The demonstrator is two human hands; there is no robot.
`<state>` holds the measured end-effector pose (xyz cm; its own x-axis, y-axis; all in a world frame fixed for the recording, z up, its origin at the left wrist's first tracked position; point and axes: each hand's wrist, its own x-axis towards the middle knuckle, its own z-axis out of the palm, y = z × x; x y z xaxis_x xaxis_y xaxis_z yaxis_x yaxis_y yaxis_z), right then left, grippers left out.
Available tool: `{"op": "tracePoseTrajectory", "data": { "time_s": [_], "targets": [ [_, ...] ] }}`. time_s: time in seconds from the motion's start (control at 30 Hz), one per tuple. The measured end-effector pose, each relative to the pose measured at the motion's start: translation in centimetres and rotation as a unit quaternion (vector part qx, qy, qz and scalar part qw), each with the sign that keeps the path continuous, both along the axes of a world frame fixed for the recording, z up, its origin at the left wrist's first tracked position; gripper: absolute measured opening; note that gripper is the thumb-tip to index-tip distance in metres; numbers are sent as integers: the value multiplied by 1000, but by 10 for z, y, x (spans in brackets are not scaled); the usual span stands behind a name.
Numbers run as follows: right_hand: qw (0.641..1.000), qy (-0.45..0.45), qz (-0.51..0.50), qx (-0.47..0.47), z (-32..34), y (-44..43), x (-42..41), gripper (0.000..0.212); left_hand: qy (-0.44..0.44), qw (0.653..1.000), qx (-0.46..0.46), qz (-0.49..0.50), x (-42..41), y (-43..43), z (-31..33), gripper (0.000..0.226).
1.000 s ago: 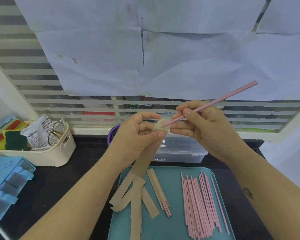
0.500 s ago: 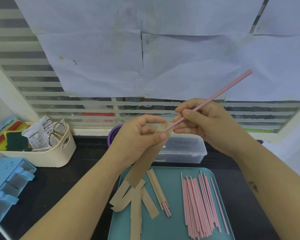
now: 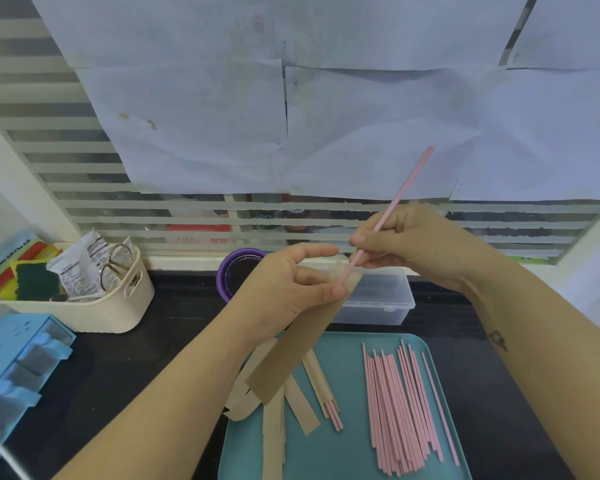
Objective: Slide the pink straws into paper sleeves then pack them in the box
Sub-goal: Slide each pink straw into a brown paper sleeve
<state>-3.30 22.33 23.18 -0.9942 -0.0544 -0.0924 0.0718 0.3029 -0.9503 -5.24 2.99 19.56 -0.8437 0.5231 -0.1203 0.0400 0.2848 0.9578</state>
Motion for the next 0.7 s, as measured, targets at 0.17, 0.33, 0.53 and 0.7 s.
{"op": "tracePoseTrajectory", "data": {
  "time_s": [0.17, 0.33, 0.53, 0.7],
  "targets": [
    [995, -55, 82, -12, 4, 8, 1, 12, -36, 999, -1, -15, -2, 0, -4, 49],
    [994, -49, 86, 39, 1, 7, -2, 7, -35, 999, -17, -29, 0, 5, -5, 46],
    [994, -18, 26, 102, -18, 1, -6, 16, -48, 998, 2, -36, 0, 8, -11, 42],
    [989, -5, 51, 138, -22, -10, -4, 16, -64, 997, 2, -32, 0, 9, -20, 45]
  ]
}}
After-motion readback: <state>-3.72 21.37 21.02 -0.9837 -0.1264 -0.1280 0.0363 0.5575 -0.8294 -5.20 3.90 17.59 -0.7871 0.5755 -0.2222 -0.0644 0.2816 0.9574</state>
